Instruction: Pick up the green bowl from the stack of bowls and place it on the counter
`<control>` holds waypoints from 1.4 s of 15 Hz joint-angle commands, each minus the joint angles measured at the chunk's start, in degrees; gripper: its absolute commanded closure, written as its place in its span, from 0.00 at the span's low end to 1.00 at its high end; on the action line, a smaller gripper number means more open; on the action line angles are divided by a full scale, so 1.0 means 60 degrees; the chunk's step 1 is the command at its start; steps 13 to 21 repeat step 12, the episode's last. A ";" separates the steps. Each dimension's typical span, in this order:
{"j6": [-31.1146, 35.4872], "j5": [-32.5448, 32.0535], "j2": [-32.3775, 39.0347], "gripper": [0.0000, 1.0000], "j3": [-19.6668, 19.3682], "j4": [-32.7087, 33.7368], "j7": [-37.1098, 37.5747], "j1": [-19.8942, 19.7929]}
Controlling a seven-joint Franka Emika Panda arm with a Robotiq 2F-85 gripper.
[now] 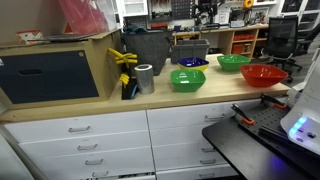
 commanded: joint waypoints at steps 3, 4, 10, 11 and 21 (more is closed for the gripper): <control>-0.0928 0.0230 -0.0280 0.00 0.0117 0.0295 0.0053 0.0152; -0.0994 0.0270 -0.0298 0.00 0.0134 0.0311 0.0059 0.0157; -0.0923 0.0188 -0.0228 0.00 0.0127 0.0292 0.0209 0.0182; -0.0933 0.0189 -0.0228 0.00 0.0127 0.0293 0.0209 0.0182; -0.0938 0.0190 -0.0228 0.00 0.0127 0.0293 0.0209 0.0182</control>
